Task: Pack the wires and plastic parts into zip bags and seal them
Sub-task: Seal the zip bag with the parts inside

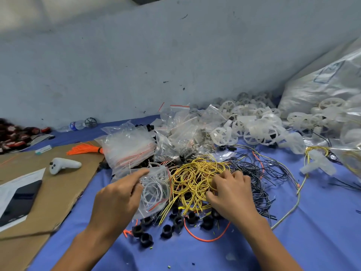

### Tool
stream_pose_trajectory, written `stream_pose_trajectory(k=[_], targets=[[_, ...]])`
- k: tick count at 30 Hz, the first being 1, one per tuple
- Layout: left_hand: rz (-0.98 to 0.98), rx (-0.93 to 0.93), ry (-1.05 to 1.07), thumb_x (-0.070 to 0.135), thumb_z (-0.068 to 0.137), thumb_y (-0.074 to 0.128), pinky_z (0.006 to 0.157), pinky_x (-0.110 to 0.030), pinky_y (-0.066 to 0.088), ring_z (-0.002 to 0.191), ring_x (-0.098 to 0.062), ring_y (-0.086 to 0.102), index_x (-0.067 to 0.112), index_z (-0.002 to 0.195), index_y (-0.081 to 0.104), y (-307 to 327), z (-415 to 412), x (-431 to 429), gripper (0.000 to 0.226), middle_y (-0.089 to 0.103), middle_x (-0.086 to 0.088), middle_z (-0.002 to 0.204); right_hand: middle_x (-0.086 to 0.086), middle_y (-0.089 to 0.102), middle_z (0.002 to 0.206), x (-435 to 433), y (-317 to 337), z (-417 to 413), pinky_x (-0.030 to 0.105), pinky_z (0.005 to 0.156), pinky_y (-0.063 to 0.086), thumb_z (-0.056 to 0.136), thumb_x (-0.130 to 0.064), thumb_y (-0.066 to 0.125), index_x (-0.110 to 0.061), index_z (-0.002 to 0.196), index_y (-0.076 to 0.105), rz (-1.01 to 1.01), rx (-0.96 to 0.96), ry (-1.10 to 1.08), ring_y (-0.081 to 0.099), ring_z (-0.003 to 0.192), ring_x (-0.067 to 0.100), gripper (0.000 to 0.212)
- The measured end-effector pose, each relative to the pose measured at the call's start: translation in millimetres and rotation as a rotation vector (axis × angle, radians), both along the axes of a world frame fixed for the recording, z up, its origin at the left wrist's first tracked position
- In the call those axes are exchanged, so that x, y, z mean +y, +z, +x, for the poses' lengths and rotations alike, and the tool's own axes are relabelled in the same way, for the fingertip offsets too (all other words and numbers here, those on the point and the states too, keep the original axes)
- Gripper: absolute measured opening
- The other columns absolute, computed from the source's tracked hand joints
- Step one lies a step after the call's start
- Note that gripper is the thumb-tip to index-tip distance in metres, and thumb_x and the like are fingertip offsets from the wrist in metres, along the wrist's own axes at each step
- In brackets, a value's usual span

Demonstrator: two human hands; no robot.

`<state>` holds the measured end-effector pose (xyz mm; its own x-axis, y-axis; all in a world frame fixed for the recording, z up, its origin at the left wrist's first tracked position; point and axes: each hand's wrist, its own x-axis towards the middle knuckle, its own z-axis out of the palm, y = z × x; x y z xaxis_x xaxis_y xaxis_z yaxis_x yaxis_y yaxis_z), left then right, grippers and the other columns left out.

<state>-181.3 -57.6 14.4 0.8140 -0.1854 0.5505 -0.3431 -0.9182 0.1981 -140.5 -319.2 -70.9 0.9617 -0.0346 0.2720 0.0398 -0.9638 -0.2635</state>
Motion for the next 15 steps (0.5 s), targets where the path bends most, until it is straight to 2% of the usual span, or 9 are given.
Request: stream_pose_trajectory(k=[2,4,6,9,11,13,15], targets=[[0.043,0.001,-0.005,0.016,0.083,0.059,0.043,-0.025,0.025,0.041,-0.021,0.043,0.025,0.115,0.076,-6,-2,0,0.038,0.052,0.003,0.051,-0.009,0.058,0.100,-1,2,1,0.038,0.089,0.028,0.093,-0.044,0.044,-0.029,0.095,0.060,0.000,-0.051,-0.019,0.042,0.097,0.020,0.022],[0.087,0.010,0.001,0.016,0.081,0.061,0.043,-0.024,0.024,0.042,-0.023,0.051,0.025,0.114,0.076,-13,-3,0,0.038,0.060,0.001,0.055,-0.009,0.063,0.097,-2,6,2,0.038,0.085,0.030,0.096,-0.040,0.049,-0.027,0.097,0.062,0.133,-0.168,-0.052,0.047,0.094,0.021,0.018],[0.103,0.026,0.003,0.016,0.083,0.062,0.042,-0.025,0.026,0.044,-0.022,0.055,0.028,0.117,0.074,-20,-4,0,0.038,0.062,0.003,0.057,-0.007,0.066,0.088,-7,13,2,0.036,0.076,0.036,0.096,-0.034,0.056,-0.025,0.094,0.064,0.390,-0.328,-0.078,0.054,0.087,0.022,0.012],[0.129,0.088,-0.026,0.014,0.085,0.075,0.044,-0.027,0.028,0.048,-0.019,0.058,0.033,0.126,0.069,-33,-5,1,0.046,0.059,0.006,0.057,-0.011,0.066,0.078,-15,21,3,0.034,0.061,0.044,0.099,-0.032,0.055,-0.031,0.093,0.060,0.828,-0.467,-0.072,0.061,0.073,0.018,0.008],[0.145,0.153,-0.031,0.021,0.089,0.072,0.048,-0.030,0.032,0.052,-0.019,0.058,0.040,0.134,0.061,-37,-6,-1,0.050,0.050,0.008,0.056,-0.006,0.069,0.080,-18,27,4,0.037,0.059,0.052,0.101,-0.034,0.053,-0.033,0.094,0.062,1.183,-0.455,-0.011,0.064,0.071,0.016,0.011],[0.126,0.207,-0.038,0.029,0.095,0.062,0.052,-0.034,0.037,0.058,-0.019,0.058,0.044,0.139,0.053,-40,-3,-1,0.048,0.048,0.009,0.058,0.000,0.071,0.083,-19,32,4,0.030,0.057,0.055,0.102,-0.029,0.053,-0.032,0.095,0.066,1.507,-0.360,0.081,0.067,0.073,0.016,0.016],[0.095,0.223,-0.055,0.031,0.097,0.060,0.053,-0.035,0.038,0.057,-0.019,0.057,0.044,0.140,0.052,-41,-2,-2,0.046,0.047,0.008,0.055,0.006,0.072,0.083,-18,35,3,0.027,0.056,0.054,0.102,-0.025,0.052,-0.024,0.099,0.067,1.693,-0.241,0.152,0.068,0.071,0.019,0.015]])
